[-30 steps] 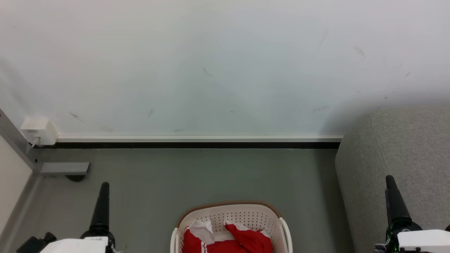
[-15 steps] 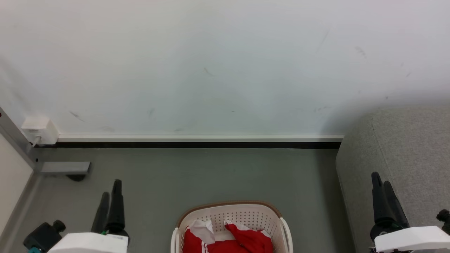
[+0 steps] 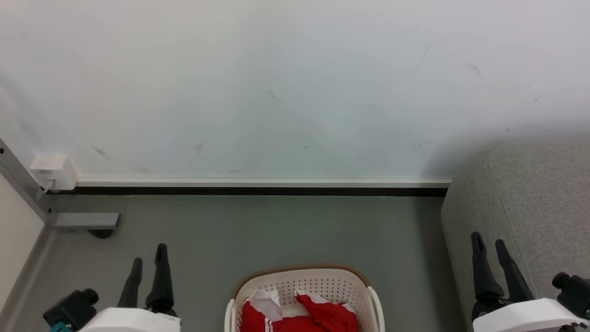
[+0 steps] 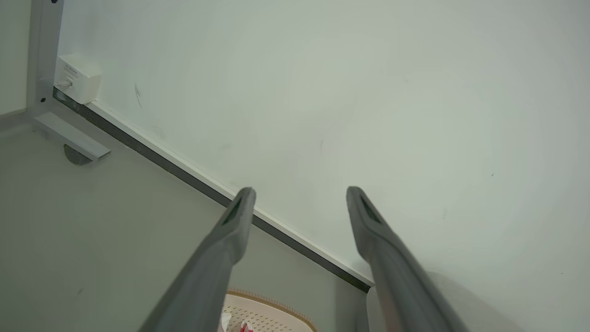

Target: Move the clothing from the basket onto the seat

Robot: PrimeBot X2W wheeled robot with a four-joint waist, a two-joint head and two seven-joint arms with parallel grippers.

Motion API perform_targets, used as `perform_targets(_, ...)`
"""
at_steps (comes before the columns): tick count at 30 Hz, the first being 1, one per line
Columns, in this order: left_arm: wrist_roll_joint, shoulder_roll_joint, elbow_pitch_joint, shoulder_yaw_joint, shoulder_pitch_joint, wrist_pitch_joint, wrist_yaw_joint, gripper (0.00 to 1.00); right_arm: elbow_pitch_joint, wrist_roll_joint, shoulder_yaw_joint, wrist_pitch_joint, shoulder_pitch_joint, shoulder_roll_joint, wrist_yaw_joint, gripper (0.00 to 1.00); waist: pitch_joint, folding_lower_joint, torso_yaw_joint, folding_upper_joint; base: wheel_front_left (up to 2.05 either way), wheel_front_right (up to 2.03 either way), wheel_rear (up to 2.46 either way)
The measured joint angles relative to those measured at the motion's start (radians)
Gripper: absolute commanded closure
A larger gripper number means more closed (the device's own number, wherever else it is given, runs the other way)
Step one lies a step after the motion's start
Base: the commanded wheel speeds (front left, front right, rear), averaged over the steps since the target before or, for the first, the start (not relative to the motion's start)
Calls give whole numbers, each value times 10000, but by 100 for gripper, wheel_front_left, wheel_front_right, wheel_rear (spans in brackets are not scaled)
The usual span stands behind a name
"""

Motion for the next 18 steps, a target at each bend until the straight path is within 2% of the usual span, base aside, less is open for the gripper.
perform_targets(18, 1904, 23, -15, -196, 0, -470, 251, 0, 295, -1848, 311, -454, -224, 25, 0, 0, -46, 0, 16, 0, 0, 0, 0)
